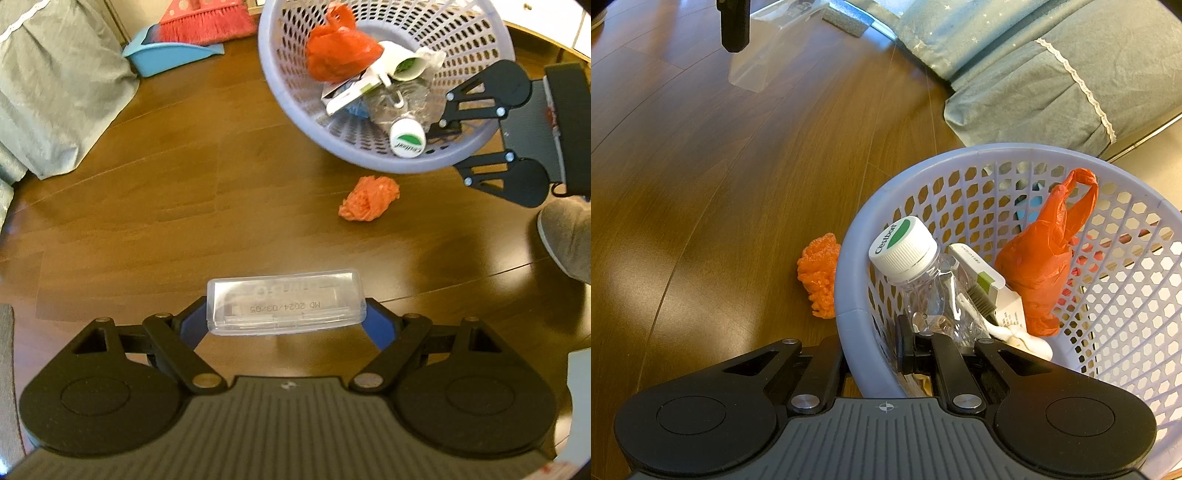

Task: Collect trash
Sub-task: 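Carry the plastic box over the wastebasket and open the left gripper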

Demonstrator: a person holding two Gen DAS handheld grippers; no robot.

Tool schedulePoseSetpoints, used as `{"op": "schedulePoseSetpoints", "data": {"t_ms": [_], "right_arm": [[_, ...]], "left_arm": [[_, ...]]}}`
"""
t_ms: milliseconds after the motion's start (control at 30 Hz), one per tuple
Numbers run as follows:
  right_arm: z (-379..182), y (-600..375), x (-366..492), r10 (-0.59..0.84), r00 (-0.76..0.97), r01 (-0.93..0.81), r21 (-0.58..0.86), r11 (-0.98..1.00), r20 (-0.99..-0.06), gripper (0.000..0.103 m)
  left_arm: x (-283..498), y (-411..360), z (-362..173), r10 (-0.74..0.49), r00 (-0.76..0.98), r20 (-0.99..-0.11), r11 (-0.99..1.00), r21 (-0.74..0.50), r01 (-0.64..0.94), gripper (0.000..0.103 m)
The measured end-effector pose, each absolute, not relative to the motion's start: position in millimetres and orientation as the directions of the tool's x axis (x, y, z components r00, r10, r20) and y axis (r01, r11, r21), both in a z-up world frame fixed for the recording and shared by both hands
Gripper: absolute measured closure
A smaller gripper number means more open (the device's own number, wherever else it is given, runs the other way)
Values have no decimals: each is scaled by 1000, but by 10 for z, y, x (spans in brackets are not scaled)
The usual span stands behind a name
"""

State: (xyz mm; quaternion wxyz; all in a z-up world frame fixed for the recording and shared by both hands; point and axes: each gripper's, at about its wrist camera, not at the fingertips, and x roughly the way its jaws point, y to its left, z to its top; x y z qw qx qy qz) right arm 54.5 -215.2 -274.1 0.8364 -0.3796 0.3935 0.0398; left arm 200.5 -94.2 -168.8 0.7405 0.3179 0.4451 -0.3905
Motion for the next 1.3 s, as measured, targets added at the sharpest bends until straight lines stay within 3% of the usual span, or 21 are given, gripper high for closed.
{"op": "schedulePoseSetpoints", "data": {"t_ms": [400,933,1033,1300], "right_arm": [[-2753,-2148,555,-230,688,-363,-600,713,-688,98],[-2634,-2165,485,-202,694,-323,-550,771,-691,98],[-2634,-2158,465,-200,695,-316,-544,778,-691,99],[-2590,-2171,402,-197,701,-302,-535,789,-686,99]], "left_arm": [[2012,-1330,-1135,-427,315,-848,435,113,893,20],[2111,-2540,-650,-647,260,-717,320,55,946,19],[2149,-2762,-726,-671,267,-691,333,41,942,3],[2332,-2518,-748,-640,355,-682,442,51,895,3]]}}
